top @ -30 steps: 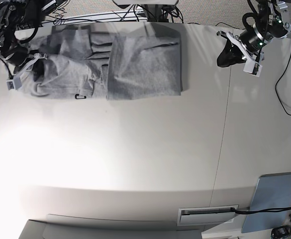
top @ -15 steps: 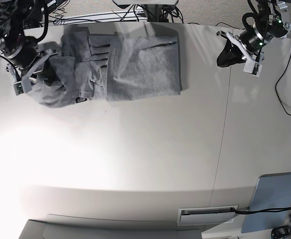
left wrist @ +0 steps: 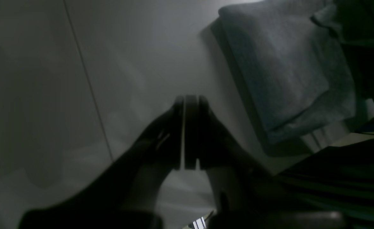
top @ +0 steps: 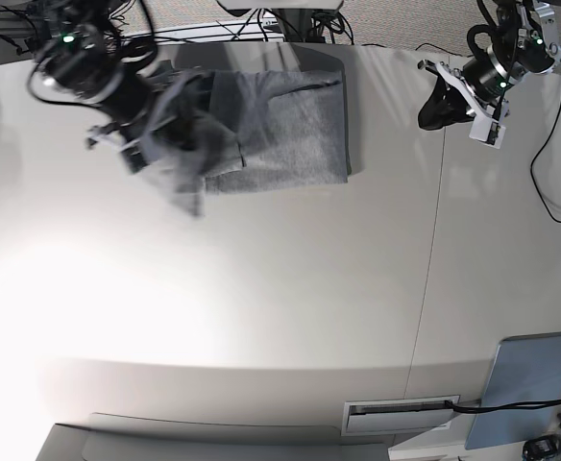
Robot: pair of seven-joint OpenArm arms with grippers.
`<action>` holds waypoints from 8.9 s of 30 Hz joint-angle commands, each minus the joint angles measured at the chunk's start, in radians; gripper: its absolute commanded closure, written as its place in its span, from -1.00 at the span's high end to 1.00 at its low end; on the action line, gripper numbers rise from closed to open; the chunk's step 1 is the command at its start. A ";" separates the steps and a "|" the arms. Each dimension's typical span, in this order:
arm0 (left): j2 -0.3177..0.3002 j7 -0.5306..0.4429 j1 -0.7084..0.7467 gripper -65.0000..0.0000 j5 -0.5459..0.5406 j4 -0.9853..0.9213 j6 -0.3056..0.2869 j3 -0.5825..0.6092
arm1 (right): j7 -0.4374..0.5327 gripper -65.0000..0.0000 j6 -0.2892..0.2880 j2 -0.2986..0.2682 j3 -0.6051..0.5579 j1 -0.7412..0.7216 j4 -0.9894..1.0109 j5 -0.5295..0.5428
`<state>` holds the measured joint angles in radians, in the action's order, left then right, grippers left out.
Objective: Fold the T-shirt properly
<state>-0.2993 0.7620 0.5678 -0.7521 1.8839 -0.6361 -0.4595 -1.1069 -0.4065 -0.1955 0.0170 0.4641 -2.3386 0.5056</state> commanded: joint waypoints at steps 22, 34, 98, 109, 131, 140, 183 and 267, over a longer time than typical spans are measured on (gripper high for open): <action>-0.011 -0.022 0.033 -1.00 -0.018 0.015 -0.004 -0.005 | 0.166 -1.00 0.018 0.285 -0.415 -0.151 0.240 -0.278; -0.011 -0.022 0.033 -1.00 -0.018 0.015 -0.004 -0.005 | 0.219 -0.15 -0.072 0.304 -0.490 -0.205 0.269 -0.076; -0.011 0.110 -0.109 -1.00 0.003 0.009 -0.016 0.380 | 0.148 -1.00 0.097 0.187 -0.197 -0.314 0.417 -0.495; -0.017 0.011 -0.198 -1.00 0.318 -0.154 0.114 0.469 | 0.130 -1.00 0.075 0.178 -0.200 -0.277 0.417 -0.495; -0.017 -0.169 -0.467 -1.00 0.435 -0.274 0.163 0.396 | 0.162 -1.00 -0.016 0.179 -0.198 -0.109 0.354 -0.315; -0.017 -0.178 -0.359 -1.00 0.434 -0.163 0.169 0.346 | 0.203 -1.00 0.097 0.176 -0.198 -0.110 0.246 -0.570; -0.019 -0.421 -0.066 -1.00 0.328 -0.056 0.139 0.117 | 0.328 -1.00 0.389 0.067 -0.486 -0.006 0.309 -0.701; 0.053 -0.442 -0.183 -0.42 0.517 -1.246 0.079 0.254 | 1.035 -1.00 0.100 -0.033 -0.028 -0.090 1.874 -0.453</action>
<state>-0.2382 0.3195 0.3740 -0.2321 0.6346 -0.5499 -0.2039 -0.0830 -0.3073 -0.2203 -0.0139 0.3656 -0.4637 0.0528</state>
